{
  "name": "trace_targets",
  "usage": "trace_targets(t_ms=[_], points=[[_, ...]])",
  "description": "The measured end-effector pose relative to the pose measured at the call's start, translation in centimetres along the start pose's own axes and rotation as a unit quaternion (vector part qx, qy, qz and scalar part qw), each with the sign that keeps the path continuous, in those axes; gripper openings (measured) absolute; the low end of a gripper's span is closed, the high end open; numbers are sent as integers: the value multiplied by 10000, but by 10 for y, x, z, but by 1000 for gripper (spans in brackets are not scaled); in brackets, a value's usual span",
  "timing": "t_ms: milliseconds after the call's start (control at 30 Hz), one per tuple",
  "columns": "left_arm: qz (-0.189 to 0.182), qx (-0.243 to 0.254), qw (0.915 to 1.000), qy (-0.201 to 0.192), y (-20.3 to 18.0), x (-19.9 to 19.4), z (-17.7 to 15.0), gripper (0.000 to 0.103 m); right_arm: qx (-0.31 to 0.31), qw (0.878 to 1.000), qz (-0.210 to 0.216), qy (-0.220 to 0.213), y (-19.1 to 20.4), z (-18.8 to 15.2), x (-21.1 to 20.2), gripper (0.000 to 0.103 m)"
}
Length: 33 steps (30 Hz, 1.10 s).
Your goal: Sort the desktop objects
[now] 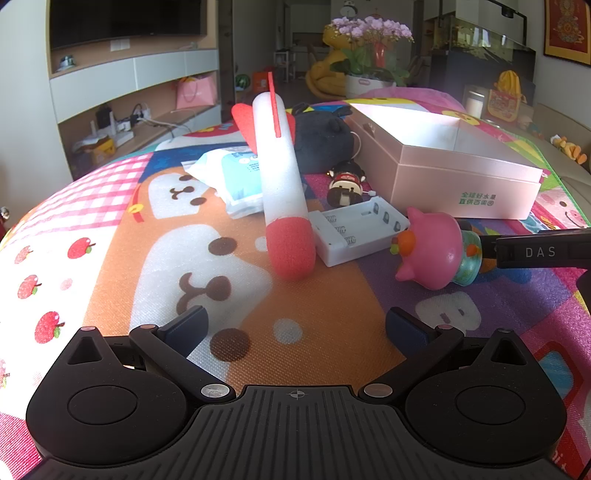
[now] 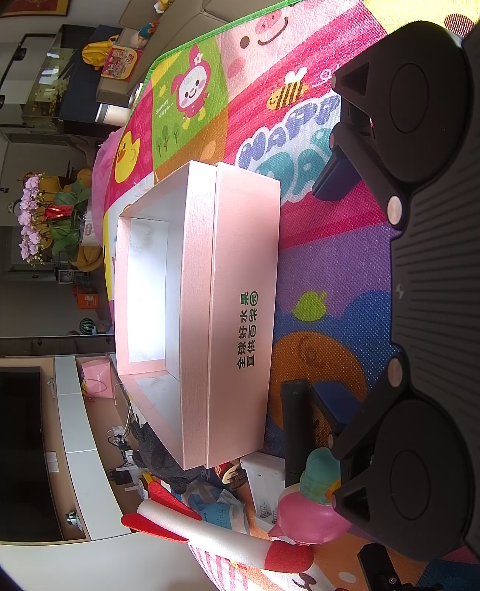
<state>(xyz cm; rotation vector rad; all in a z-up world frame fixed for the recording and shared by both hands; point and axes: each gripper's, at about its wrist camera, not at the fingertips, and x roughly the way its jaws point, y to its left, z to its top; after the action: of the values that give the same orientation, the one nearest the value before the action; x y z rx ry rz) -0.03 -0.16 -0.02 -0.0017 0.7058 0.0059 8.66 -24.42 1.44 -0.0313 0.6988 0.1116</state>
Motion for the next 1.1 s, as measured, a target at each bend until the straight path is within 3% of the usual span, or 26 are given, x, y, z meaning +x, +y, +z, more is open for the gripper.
trace_targets(t_ms=[1100], points=[[-123, -128, 9998, -55, 4, -1, 0, 103, 0, 10000, -3, -4, 1, -2, 0, 103]])
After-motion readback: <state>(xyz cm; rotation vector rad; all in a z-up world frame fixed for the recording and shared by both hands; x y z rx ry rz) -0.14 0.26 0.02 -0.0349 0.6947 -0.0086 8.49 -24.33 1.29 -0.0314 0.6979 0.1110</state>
